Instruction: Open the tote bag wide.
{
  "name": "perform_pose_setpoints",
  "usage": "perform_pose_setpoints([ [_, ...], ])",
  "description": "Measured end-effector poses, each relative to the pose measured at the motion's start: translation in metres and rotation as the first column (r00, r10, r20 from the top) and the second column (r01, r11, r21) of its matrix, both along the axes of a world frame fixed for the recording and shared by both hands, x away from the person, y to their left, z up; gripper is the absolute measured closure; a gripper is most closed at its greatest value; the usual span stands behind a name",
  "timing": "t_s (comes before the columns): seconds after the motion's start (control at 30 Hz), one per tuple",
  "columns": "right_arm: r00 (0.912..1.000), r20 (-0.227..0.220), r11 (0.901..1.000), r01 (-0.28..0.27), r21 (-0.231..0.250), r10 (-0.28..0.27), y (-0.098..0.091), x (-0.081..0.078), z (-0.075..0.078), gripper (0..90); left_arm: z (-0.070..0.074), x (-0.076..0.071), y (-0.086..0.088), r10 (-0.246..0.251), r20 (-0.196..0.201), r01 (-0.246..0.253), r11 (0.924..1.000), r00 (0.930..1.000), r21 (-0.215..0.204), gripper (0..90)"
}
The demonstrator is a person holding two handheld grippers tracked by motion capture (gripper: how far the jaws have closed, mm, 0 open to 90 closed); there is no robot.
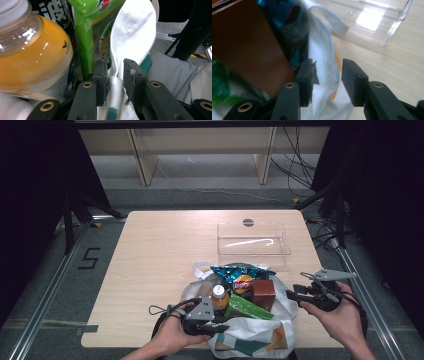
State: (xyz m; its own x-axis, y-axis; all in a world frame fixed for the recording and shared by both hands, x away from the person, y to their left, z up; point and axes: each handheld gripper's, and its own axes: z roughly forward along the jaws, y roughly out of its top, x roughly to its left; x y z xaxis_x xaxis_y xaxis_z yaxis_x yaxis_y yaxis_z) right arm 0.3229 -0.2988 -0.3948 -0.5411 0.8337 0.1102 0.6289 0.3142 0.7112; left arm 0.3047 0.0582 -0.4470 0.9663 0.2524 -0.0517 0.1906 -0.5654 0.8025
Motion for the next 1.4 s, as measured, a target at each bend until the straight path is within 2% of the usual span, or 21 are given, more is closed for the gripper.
perform_pose_setpoints([
  [0.13, 0.9994, -0.034, 1.0, 0.0, -0.006, 0.0, -0.001, -0.01, -0.003, 59.6, -0.004, 0.001, -0.003, 0.004, -0.023, -0.004, 1.0, 0.9997, -0.003, 72.8],
  [0.17, 0.996, -0.088, 0.9999, 0.013, -0.007, -0.014, -0.002, -0.012, -0.004, 59.8, -0.005, 0.001, -0.003, -0.002, -0.024, 0.002, 1.0, 0.9997, 0.001, 73.0],
  [0.2, 0.9988, -0.049, 0.9998, -0.008, -0.019, 0.007, -0.003, -0.01, -0.011, 60.3, -0.005, 0.001, -0.004, 0.001, -0.022, -0.001, 1.0, 0.9998, 0.007, 73.5],
  [0.23, 0.997, -0.077, 0.9999, 0.008, -0.013, -0.009, -0.002, -0.012, -0.014, 61.5, -0.006, 0.001, -0.004, -0.001, -0.028, 0.001, 1.0, 0.9996, 0.008, 74.0],
  [0.37, 0.9809, -0.194, 0.9996, 0.011, -0.025, -0.016, 0.001, -0.015, -0.024, 74.6, -0.01, 0.002, -0.006, 0.004, -0.038, -0.004, 1.0, 0.9993, 0.009, 75.9],
  [0.47, 0.9737, -0.227, 0.9982, -0.027, -0.053, 0.014, 0.003, -0.013, -0.033, 83.5, -0.014, 0.003, -0.007, 0.0, -0.051, 0.002, 0.9996, 0.9987, 0.029, 77.8],
  [0.57, 0.9569, -0.29, 0.9964, -0.038, -0.076, 0.015, 0.006, -0.011, -0.041, 87.1, -0.02, 0.005, -0.007, 0.001, -0.073, 0.003, 0.9989, 0.9974, 0.047, 78.7],
  [0.6, 0.952, -0.306, 0.9952, -0.047, -0.086, 0.019, 0.006, -0.01, -0.043, 87.3, -0.021, 0.009, -0.007, -0.032, -0.038, 0.034, 0.9977, 0.9988, 0.059, 79.0],
  [0.77, 0.951, -0.307, 0.9931, -0.068, -0.096, 0.035, 0.006, -0.004, -0.055, 87.5, -0.025, 0.01, -0.009, -0.021, -0.055, 0.024, 0.9978, 0.9983, 0.061, 79.3],
  [0.8, 0.9527, -0.3, 0.9918, -0.079, -0.1, 0.046, 0.007, -0.003, -0.059, 87.4, -0.026, 0.012, -0.009, -0.039, -0.031, 0.041, 0.9969, 0.9987, 0.067, 79.3],
  [0.83, 0.9425, -0.333, 0.9933, -0.061, -0.099, 0.025, 0.009, -0.005, -0.059, 87.4, -0.027, 0.011, -0.009, -0.036, -0.039, 0.038, 0.9966, 0.9986, 0.073, 79.2],
  [0.87, 0.9479, -0.317, 0.9919, -0.069, -0.106, 0.032, 0.01, -0.004, -0.062, 87.1, -0.027, 0.011, -0.009, -0.038, -0.041, 0.041, 0.9971, 0.9984, 0.064, 79.0],
  [0.9, 0.9421, -0.334, 0.9914, -0.069, -0.111, 0.028, 0.011, -0.005, -0.061, 86.4, -0.027, 0.011, -0.009, -0.046, -0.031, 0.048, 0.997, 0.9985, 0.06, 78.6],
  [0.93, 0.954, -0.295, 0.9884, -0.094, -0.119, 0.056, 0.009, -0.003, -0.063, 85.4, -0.025, 0.011, -0.008, -0.049, -0.026, 0.05, 0.9973, 0.9985, 0.053, 78.1],
  [1.0, 0.9492, -0.313, 0.9915, -0.067, -0.112, 0.029, 0.01, -0.006, -0.056, 80.6, -0.022, 0.005, -0.006, -0.011, -0.06, 0.012, 0.9996, 0.9982, 0.026, 74.3],
  [1.03, 0.9567, -0.289, 0.9915, -0.068, -0.11, 0.034, 0.008, -0.006, -0.053, 77.5, -0.019, 0.003, -0.005, 0.003, -0.074, -0.002, 0.9999, 0.9972, 0.01, 72.3],
  [1.07, 0.9684, -0.249, 0.9953, -0.042, -0.088, 0.019, 0.007, -0.007, -0.051, 74.3, -0.016, 0.001, -0.002, 0.017, -0.069, -0.017, 0.9998, 0.9975, -0.007, 69.4],
  [1.17, 0.9795, -0.197, 0.9969, -0.052, -0.059, 0.039, -0.001, -0.009, -0.033, 67.1, -0.007, 0.0, 0.006, 0.032, -0.052, -0.035, 0.9982, 0.9981, -0.049, 59.1],
  [1.23, 0.9865, -0.163, 1.0, 0.001, -0.005, -0.002, 0.001, -0.012, -0.021, 64.1, 0.0, -0.002, 0.014, 0.05, -0.035, -0.053, 0.9948, 0.9981, -0.088, 55.7],
  [1.27, 0.995, -0.099, 0.9997, -0.019, -0.017, 0.017, -0.003, -0.009, -0.017, 63.3, 0.004, -0.003, 0.018, 0.067, -0.027, -0.069, 0.9922, 0.9974, -0.104, 53.4],
  [1.4, 0.9989, 0.001, 0.9985, -0.046, 0.029, 0.046, -0.005, -0.005, 0.009, 59.1, 0.016, -0.003, 0.037, 0.138, -0.006, -0.136, 0.9724, 0.9905, -0.189, 45.9],
])
